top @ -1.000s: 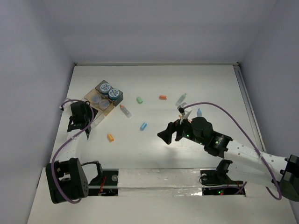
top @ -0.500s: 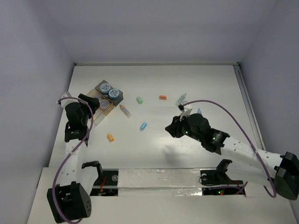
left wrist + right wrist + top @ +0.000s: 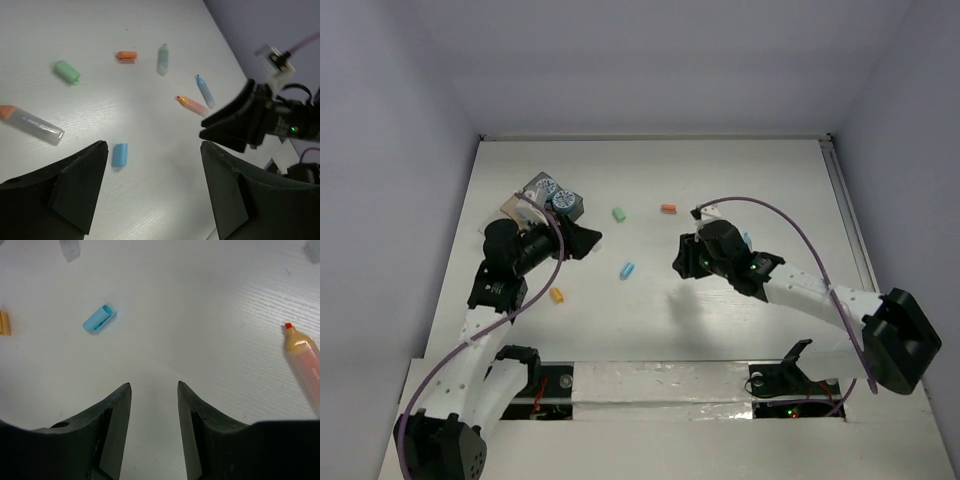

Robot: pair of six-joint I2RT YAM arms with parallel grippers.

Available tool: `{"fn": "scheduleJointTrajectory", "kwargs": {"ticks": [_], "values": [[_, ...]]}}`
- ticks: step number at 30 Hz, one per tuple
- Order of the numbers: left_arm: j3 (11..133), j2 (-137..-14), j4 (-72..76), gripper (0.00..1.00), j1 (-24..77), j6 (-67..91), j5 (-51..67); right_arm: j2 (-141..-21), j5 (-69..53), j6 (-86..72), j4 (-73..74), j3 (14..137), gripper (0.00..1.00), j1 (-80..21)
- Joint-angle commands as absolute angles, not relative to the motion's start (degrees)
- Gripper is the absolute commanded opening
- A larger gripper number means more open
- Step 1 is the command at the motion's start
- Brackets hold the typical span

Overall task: Sort the stationery into containers
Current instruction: Pick up the pen from the center of the board.

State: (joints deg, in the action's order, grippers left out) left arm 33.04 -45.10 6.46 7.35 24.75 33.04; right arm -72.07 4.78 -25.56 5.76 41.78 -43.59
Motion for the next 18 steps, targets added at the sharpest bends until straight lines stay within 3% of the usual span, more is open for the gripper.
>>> {"fn": "scheduleJointTrajectory", "kwargs": {"ticks": [1, 5, 9, 18], "values": [[36.30, -41.23, 6.24, 0.72, 9.75, 19.60, 38.23, -75.93, 5.98, -23.74, 6.59, 48.06, 0.49, -43.77], [38.13, -38.32, 4.14, 0.73, 13.88, 17.07, 33.86, -81.11, 10.27, -21.36, 14.21, 53.86, 0.51, -41.41], [39.20, -37.53, 2.99, 0.73, 18.10, 15.83, 32.26, -81.56, 5.90, -19.69, 20.02, 54.93, 0.56, -32.89], [40.08, -35.16, 0.97, 0.73, 24.16, 14.41, 28.74, -86.91, 2.55, -16.61, 21.54, 60.02, 0.65, -24.79]]}}
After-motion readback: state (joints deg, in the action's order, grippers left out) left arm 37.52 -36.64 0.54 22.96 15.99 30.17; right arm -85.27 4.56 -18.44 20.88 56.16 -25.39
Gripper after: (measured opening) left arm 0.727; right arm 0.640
